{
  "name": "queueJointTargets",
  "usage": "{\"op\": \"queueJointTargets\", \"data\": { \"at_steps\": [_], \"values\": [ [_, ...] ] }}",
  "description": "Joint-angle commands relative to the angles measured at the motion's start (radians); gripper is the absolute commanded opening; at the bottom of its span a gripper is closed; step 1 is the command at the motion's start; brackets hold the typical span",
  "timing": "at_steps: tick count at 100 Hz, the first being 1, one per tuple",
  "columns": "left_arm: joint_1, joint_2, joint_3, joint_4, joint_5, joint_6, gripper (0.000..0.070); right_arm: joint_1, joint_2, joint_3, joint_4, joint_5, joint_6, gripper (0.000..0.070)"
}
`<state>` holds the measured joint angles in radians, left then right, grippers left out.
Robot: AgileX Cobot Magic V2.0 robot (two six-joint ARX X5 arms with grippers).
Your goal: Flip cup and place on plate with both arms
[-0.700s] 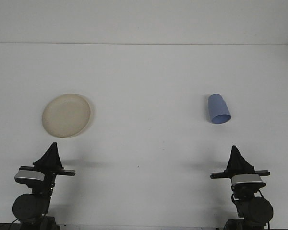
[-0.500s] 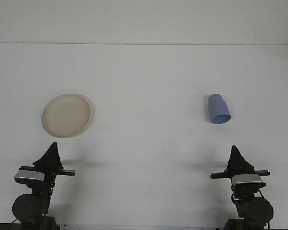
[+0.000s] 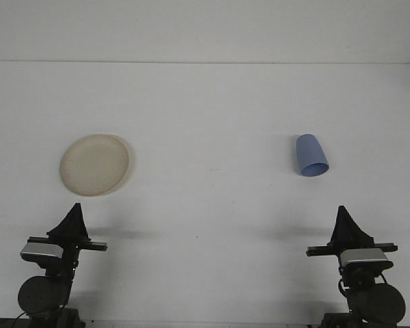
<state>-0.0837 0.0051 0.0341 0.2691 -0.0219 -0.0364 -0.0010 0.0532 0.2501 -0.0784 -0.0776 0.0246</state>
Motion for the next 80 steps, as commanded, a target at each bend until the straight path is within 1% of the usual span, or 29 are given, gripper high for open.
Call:
{"op": "queueJointTargets", "data": {
  "at_steps": [1, 32, 45, 59, 80],
  "values": [
    [-0.002, -0.002, -0.020, 0.010, -0.001, -0.001, 0.0011, 0.000, 0.046, 0.068, -0.050, -0.001, 0.013, 0.0000],
    [-0.002, -0.002, -0.020, 0.010, -0.001, -0.001, 0.0011, 0.000, 0.360, 0.436, -0.403, -0.001, 0.012, 0.0000],
    [-0.002, -0.002, -0.020, 0.010, -0.001, -0.001, 0.0011, 0.000, 0.483, 0.557, -0.554, -0.001, 0.013, 0.0000],
    [-0.002, -0.002, -0.020, 0.010, -0.001, -0.001, 0.0011, 0.000, 0.581, 0.616, -0.646, -0.001, 0.013, 0.0000],
    [-0.002, -0.002, -0.020, 0.010, -0.001, -0.001, 0.0011, 0.000, 0.656, 0.620, -0.723, 0.000, 0.012, 0.0000]
  ]
}}
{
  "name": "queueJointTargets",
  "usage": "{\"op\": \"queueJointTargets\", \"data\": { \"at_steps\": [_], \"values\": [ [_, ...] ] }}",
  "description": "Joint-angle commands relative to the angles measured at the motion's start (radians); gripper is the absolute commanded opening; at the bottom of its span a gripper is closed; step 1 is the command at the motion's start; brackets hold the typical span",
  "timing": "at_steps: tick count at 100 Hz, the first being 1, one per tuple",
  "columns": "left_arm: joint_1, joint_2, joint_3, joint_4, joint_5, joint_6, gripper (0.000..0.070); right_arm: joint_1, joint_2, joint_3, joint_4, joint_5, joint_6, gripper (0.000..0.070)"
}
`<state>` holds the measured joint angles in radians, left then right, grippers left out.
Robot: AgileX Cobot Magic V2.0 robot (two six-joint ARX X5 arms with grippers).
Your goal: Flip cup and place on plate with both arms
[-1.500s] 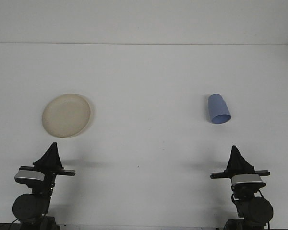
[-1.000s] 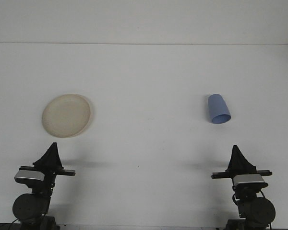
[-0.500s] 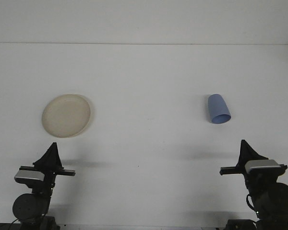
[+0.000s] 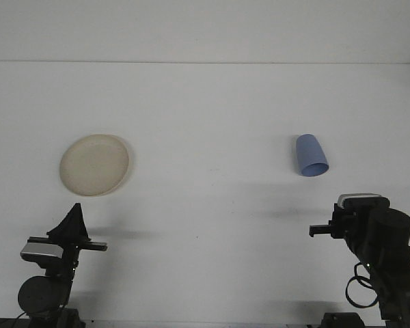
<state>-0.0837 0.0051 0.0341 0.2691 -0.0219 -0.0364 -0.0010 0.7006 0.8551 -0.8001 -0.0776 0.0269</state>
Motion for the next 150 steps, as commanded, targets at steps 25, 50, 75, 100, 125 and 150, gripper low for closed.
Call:
{"op": "queueJointTargets", "data": {
  "at_steps": [25, 50, 75, 100, 125, 150],
  "values": [
    [-0.002, -0.002, -0.020, 0.010, -0.001, -0.001, 0.0011, 0.000, 0.014, 0.015, -0.001, -0.001, 0.010, 0.0035],
    [-0.002, -0.002, -0.020, 0.010, -0.001, -0.001, 0.0011, 0.000, 0.014, 0.015, -0.002, 0.000, 0.010, 0.0472],
    [-0.002, -0.002, -0.020, 0.010, -0.001, -0.001, 0.0011, 0.000, 0.033, 0.014, 0.063, 0.095, 0.010, 0.0451],
    [-0.002, -0.002, -0.020, 0.010, -0.001, -0.001, 0.0011, 0.000, 0.101, -0.081, 0.297, 0.103, -0.008, 0.0451],
    [-0.002, -0.002, -0.020, 0.010, -0.001, -0.001, 0.0011, -0.037, 0.140, -0.302, 0.612, 0.111, 0.048, 0.0451],
    [-0.002, -0.002, -0.020, 0.010, -0.001, -0.001, 0.0011, -0.083, 0.224, -0.417, 0.884, 0.101, 0.036, 0.0451]
  ]
}}
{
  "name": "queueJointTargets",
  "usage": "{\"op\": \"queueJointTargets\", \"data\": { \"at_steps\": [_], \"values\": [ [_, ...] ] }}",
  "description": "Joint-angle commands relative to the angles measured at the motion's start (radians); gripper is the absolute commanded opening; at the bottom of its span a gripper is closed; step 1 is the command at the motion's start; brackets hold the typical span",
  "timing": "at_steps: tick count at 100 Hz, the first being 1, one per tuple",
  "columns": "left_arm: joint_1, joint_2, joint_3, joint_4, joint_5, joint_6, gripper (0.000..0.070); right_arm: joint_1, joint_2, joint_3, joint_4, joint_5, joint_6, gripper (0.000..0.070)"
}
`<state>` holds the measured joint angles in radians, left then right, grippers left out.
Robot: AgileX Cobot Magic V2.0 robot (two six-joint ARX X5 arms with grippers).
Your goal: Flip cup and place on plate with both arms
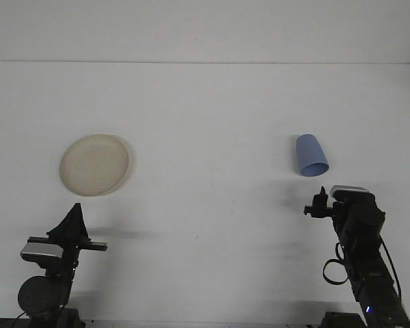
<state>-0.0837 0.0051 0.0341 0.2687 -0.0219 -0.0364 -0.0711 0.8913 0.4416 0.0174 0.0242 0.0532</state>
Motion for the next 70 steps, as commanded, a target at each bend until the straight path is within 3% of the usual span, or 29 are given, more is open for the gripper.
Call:
{"op": "queueJointTargets", "data": {
  "at_steps": [1, 17, 35, 70],
  "values": [
    [-0.002, -0.002, -0.020, 0.010, -0.001, -0.001, 0.0011, -0.015, 0.039, -0.003, 0.074, -0.001, 0.010, 0.0451],
    [-0.002, -0.002, -0.020, 0.010, -0.001, -0.001, 0.0011, -0.060, 0.159, -0.003, 0.240, -0.042, -0.005, 0.0451],
    [-0.002, -0.002, -0.020, 0.010, -0.001, -0.001, 0.0011, -0.130, 0.335, -0.002, 0.412, -0.191, -0.002, 0.0450],
    [-0.002, -0.002, -0.020, 0.010, -0.001, -0.001, 0.0011, -0.148, 0.611, 0.049, 0.634, -0.264, -0.009, 0.0448]
  ]
}}
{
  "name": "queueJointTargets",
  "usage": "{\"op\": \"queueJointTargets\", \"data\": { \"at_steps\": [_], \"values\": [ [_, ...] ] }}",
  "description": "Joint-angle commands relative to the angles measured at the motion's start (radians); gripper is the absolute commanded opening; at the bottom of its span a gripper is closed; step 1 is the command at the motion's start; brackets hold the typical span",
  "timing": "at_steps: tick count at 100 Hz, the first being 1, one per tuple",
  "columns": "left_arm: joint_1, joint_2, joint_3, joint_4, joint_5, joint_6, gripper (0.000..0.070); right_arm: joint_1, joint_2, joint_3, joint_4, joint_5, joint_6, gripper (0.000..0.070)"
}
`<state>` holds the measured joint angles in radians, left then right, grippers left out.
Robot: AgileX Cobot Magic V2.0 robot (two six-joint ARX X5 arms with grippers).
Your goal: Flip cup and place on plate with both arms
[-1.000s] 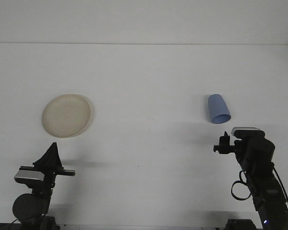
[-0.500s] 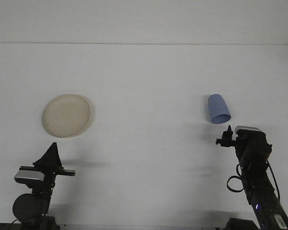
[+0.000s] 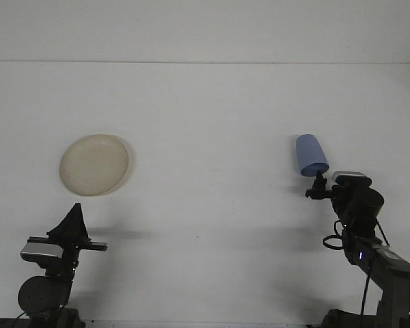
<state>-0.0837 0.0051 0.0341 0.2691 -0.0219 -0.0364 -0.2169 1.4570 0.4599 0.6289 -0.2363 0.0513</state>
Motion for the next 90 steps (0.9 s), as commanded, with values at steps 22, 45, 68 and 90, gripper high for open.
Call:
{"op": "queueJointTargets", "data": {
  "at_steps": [22, 45, 68, 90],
  "values": [
    [-0.002, -0.002, -0.020, 0.010, -0.001, -0.001, 0.0011, -0.002, 0.154, 0.126, 0.023, -0.037, -0.029, 0.0448],
    [-0.002, -0.002, -0.020, 0.009, -0.001, -0.001, 0.0011, -0.002, 0.248, 0.211, 0.022, -0.090, -0.060, 0.0443],
    [-0.002, -0.002, -0.020, 0.010, -0.001, -0.001, 0.0011, -0.002, 0.281, 0.228, 0.022, -0.151, -0.106, 0.0000],
    [-0.002, -0.002, -0.020, 0.009, -0.001, -0.001, 0.0011, -0.002, 0.269, 0.228, 0.005, -0.153, -0.092, 0.0000]
  ]
}}
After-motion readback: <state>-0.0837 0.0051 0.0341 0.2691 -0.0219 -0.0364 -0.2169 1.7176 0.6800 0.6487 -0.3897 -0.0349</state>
